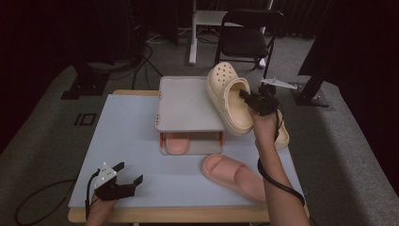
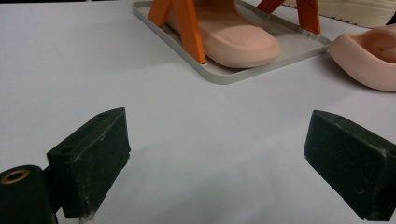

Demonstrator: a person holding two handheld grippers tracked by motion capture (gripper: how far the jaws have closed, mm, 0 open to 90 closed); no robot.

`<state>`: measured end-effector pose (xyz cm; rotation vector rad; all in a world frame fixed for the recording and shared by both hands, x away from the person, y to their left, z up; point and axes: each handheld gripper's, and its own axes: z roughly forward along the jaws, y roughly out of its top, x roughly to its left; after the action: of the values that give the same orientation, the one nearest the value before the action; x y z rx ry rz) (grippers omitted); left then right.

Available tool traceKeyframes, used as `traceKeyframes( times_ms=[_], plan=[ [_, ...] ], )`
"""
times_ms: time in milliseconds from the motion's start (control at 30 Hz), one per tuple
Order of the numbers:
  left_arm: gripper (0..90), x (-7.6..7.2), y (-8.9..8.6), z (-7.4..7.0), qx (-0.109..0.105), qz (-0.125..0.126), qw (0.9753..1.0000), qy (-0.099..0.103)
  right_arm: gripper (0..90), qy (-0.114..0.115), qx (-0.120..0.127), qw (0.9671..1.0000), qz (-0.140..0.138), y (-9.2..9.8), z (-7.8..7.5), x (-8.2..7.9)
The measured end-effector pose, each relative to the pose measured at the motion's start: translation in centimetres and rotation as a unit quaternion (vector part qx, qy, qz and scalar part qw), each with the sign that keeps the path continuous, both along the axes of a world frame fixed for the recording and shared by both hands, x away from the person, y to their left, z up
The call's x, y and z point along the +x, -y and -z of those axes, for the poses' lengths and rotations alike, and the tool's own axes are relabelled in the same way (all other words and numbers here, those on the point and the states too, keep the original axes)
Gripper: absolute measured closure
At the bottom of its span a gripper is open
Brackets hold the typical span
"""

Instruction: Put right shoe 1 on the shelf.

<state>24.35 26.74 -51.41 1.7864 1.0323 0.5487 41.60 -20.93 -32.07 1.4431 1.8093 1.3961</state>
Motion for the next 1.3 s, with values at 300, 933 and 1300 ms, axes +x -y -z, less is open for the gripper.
traceKeyframes(
  times_ms=[300, 933, 1300],
  plan=[
    [6.8, 0.0, 0.1, 0.1, 0.0, 0.002, 1.0, 0.0, 77.6, 0.0, 0.003, 1.0, -0.007, -2.5, -0.1, 0.6],
    [6.8, -0.1, -0.1, 0.1, -0.001, 0.002, 1.0, 0.001, 77.6, 0.004, 0.012, 0.9999, 0.001, -6.8, 0.3, 1.3],
    [6.8, -0.2, -0.2, 0.0, -0.003, 0.004, 1.0, 0.003, 77.6, 0.001, 0.026, 0.9997, 0.0, -9.8, 0.5, 1.8]
  ],
)
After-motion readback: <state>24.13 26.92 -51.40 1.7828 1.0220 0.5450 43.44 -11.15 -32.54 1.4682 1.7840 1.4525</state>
